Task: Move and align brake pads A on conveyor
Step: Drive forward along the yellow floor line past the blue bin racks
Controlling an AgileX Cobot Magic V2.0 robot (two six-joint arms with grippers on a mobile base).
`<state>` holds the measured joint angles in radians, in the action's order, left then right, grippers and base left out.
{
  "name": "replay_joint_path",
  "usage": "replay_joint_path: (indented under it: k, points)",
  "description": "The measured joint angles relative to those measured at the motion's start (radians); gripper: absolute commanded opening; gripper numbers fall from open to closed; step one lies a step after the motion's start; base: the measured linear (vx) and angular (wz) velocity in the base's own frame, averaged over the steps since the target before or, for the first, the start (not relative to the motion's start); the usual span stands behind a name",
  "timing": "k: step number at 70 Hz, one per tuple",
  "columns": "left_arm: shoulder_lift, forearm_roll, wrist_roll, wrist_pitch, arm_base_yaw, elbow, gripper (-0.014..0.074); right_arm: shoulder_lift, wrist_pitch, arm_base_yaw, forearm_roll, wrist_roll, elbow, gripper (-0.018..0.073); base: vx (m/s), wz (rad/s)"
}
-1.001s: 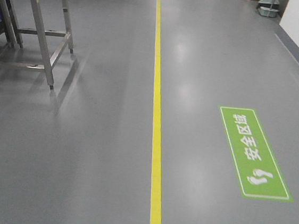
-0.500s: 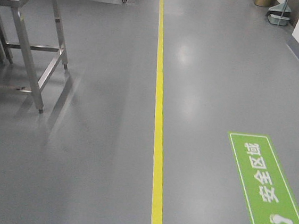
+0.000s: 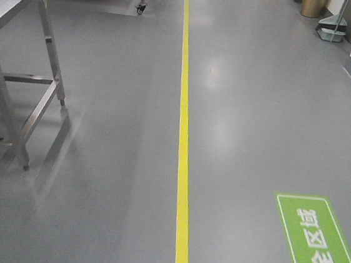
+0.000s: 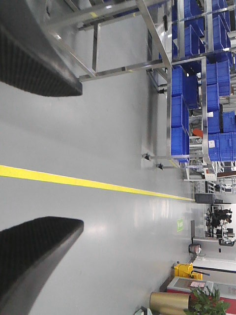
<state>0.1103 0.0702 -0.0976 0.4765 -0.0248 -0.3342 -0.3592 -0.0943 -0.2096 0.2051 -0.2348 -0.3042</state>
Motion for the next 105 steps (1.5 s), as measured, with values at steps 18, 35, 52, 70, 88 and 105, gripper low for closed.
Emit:
replay_joint_path:
  k: [18,35,52,70,88,105]
  points:
    - [0.000,0.000,0.000,0.000,0.000,0.000,0.0523,0.000,0.000,0.000,0.000,0.000,0.000,0.0487,0.65,0.01]
    - [0.000,0.000,0.000,0.000,0.000,0.000,0.0523,0.000,0.000,0.000,0.000,0.000,0.000,0.0487,0.64,0.01]
    - [0.000,0.000,0.000,0.000,0.000,0.000,0.0523,0.000,0.000,0.000,0.000,0.000,0.000,0.0487,0.62,-0.05]
    - [0.000,0.000,0.000,0.001,0.000,0.000,0.0523,0.000,0.000,0.000,0.000,0.000,0.000,0.0487,0.62,-0.04]
    - [0.000,0.000,0.000,0.001,0.000,0.000,0.0523,0.000,0.000,0.000,0.000,0.000,0.000,0.0487,0.61,0.05]
    - [0.000,0.000,0.000,0.001,0.000,0.000,0.0523,0.000,0.000,0.000,0.000,0.000,0.000,0.0487,0.61,0.07]
